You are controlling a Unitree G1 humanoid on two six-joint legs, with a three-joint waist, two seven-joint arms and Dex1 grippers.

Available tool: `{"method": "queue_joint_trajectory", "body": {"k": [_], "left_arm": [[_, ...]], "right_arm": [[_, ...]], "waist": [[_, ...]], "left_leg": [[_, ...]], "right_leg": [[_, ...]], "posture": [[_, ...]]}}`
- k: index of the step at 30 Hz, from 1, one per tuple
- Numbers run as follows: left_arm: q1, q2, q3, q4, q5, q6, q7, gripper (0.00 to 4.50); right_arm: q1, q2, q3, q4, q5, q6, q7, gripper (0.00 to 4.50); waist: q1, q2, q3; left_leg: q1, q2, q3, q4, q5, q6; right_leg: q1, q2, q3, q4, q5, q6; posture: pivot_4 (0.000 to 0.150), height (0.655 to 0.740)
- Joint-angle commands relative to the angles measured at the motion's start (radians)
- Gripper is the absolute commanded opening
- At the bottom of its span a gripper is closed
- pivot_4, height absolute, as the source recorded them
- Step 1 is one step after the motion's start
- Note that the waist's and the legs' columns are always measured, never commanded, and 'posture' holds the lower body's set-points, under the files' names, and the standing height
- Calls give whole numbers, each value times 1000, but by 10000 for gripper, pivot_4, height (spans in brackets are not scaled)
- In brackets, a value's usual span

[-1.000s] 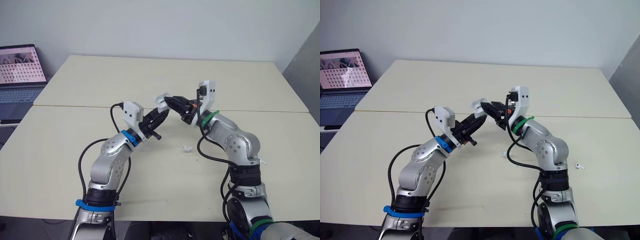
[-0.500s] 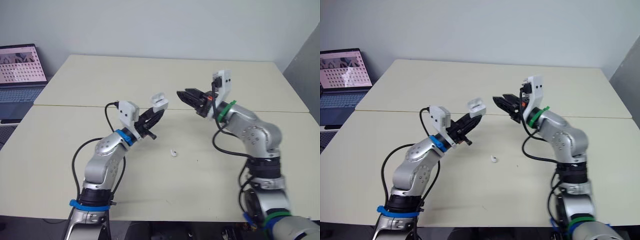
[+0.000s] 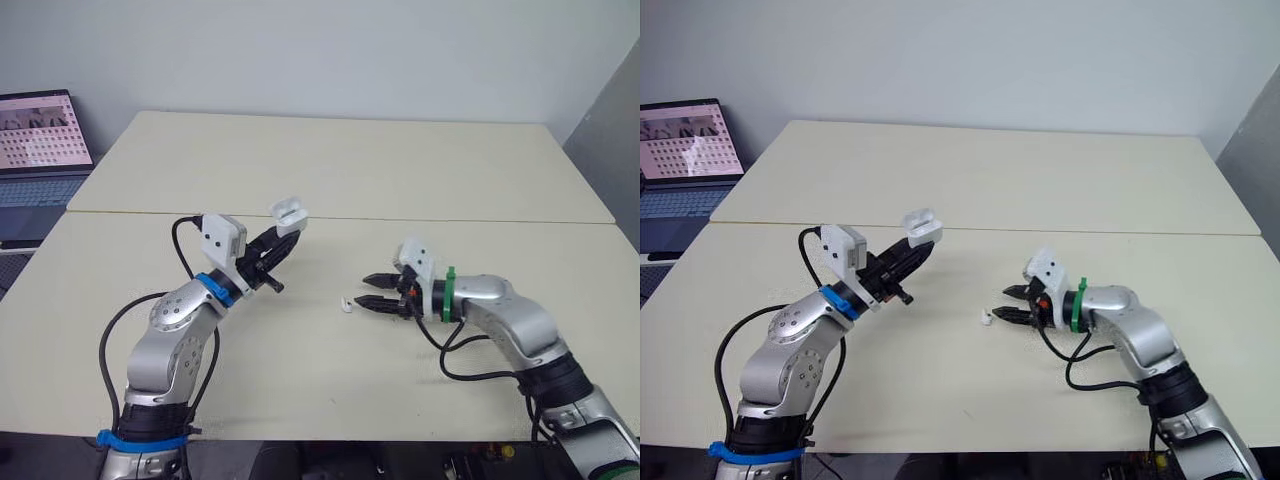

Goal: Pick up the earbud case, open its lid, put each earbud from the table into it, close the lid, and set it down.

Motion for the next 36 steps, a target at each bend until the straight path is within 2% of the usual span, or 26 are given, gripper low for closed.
{"method": "queue_joint_trajectory", "body": {"k": [1,12,15,19,20,25,30,33,36], "left_arm": [[20,15,25,-64,-17,12,13,7239],[26,27,40,-83,-22,29,21,7239],[26,25,39,-80,-21,26,23,7239],[22,21,35,-74,-19,22,23,7239],[20,20,34,-71,-18,21,22,7239],[9,13,26,-59,-13,15,22,7239],[21,8,29,-58,-9,7,23,7239],[43,4,33,-64,-8,1,28,7239],[47,1,31,-67,-7,0,33,7239]], "right_arm": [[13,27,17,20,-40,-47,-3,23699],[37,85,52,84,-128,-109,4,23699],[42,89,47,92,-138,-109,3,17682],[44,93,36,99,-145,-109,2,4226],[43,94,33,99,-143,-107,3,2691],[35,63,-10,83,-120,-84,18,2697],[28,-106,-125,46,-121,-77,51,2697],[63,-183,-216,22,-134,-18,-20,2697],[150,-206,-286,-71,-138,90,-110,2697]], "waist": [[0,0,0],[1,0,0],[1,0,0],[1,0,0],[1,0,0],[1,0,0],[13,0,0],[16,0,0],[18,0,0]], "left_leg": [[0,0,0,0,0,0],[0,0,0,0,0,0],[0,0,0,0,0,0],[1,0,0,0,0,0],[1,0,0,0,0,0],[1,0,0,0,0,0],[1,-2,0,1,0,0],[1,-2,1,2,0,0],[1,-1,0,1,0,0]], "right_leg": [[0,0,0,0,0,0],[0,0,0,0,0,0],[0,0,0,0,0,0],[0,0,0,0,0,0],[0,0,0,1,0,0],[1,0,0,1,0,0],[2,-2,0,0,0,0],[2,-2,0,0,0,0],[2,-1,0,0,0,0]], "posture": [[1500,7400],[1500,7400],[1500,7400],[1500,7400],[1500,7400],[1500,7400],[1500,7400],[1500,7400],[1500,7400]]}}
